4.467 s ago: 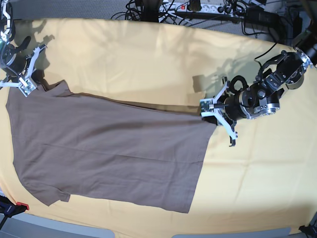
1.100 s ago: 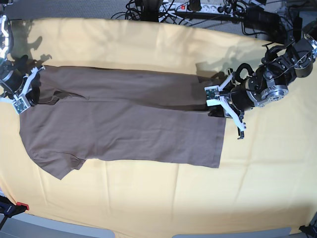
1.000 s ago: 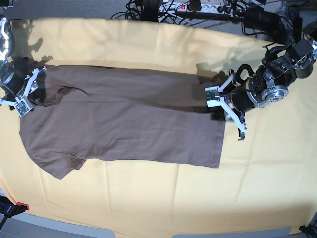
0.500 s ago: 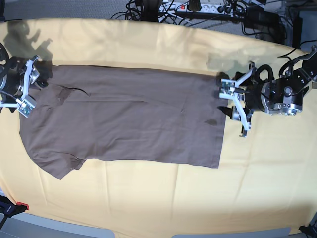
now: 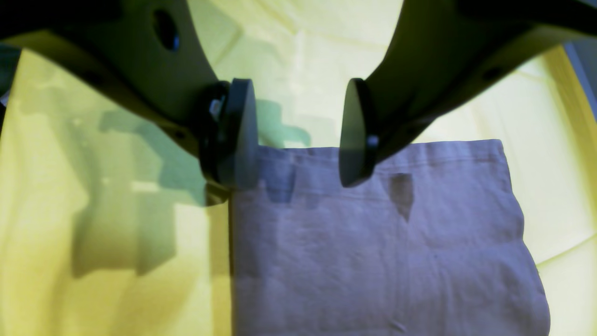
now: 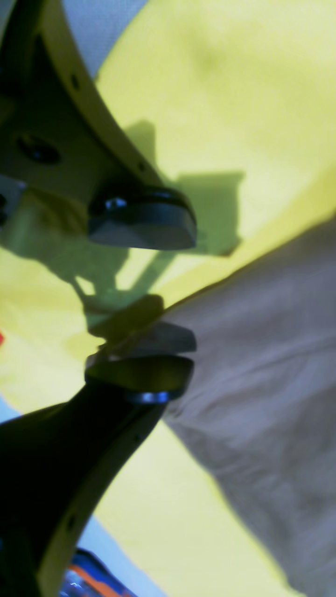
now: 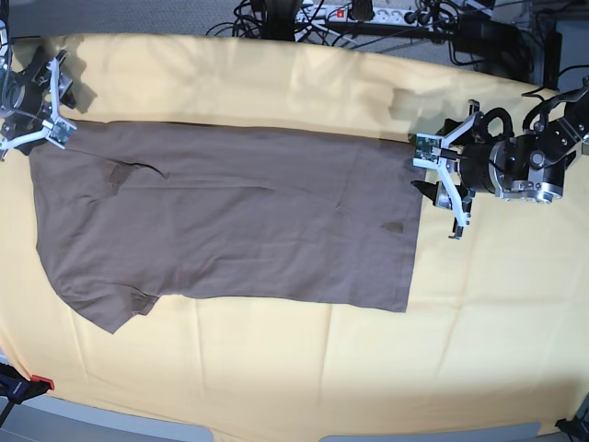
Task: Fold the T-shirt properly
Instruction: 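Release and regrasp the shoulder edge with both grippers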
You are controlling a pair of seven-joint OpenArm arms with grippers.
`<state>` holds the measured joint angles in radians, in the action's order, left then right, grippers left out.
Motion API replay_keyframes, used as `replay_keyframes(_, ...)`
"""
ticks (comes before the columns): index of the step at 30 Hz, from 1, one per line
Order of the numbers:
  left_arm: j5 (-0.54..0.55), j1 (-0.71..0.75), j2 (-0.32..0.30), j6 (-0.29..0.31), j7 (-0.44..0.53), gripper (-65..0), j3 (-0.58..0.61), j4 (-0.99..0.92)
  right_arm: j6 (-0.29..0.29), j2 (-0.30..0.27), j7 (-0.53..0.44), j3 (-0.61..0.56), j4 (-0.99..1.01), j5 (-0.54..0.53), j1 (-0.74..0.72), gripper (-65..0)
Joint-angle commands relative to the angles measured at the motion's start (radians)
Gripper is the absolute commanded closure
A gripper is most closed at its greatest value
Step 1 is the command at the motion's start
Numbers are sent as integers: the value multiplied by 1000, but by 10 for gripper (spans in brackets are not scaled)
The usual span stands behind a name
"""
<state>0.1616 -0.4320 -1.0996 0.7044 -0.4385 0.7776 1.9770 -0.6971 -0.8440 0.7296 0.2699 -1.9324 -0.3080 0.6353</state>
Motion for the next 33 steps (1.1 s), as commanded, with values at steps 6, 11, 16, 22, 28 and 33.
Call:
replay_keyframes(6, 9, -14, -16, -6, 15, -295, -13, 11, 24, -24, -131, 12, 119, 111, -15, -373)
replay_keyframes(11, 9, -14, -16, -6, 19, -295, -13, 11, 27, -24, -185, 12, 203, 134, -19, -373)
replay_keyframes(16, 9, -14, -3, -6, 19, -295, -13, 11, 58, -21, -221, 12, 216, 134, -39, -362)
replay_keyframes(22, 9, -13, 2, -6, 19, -295, -13, 11, 149, -18, -211, 12, 216, 129, -87, -14)
replay_keyframes(28, 66, -6, 2, -6, 18, -296, -13, 11, 138, -18, -175, 12, 216, 118, -115, -37)
replay_keyframes(33, 53, 54, 2, -6, 11, -302, -13, 11, 140, -18, -130, 12, 216, 67, -115, -49)
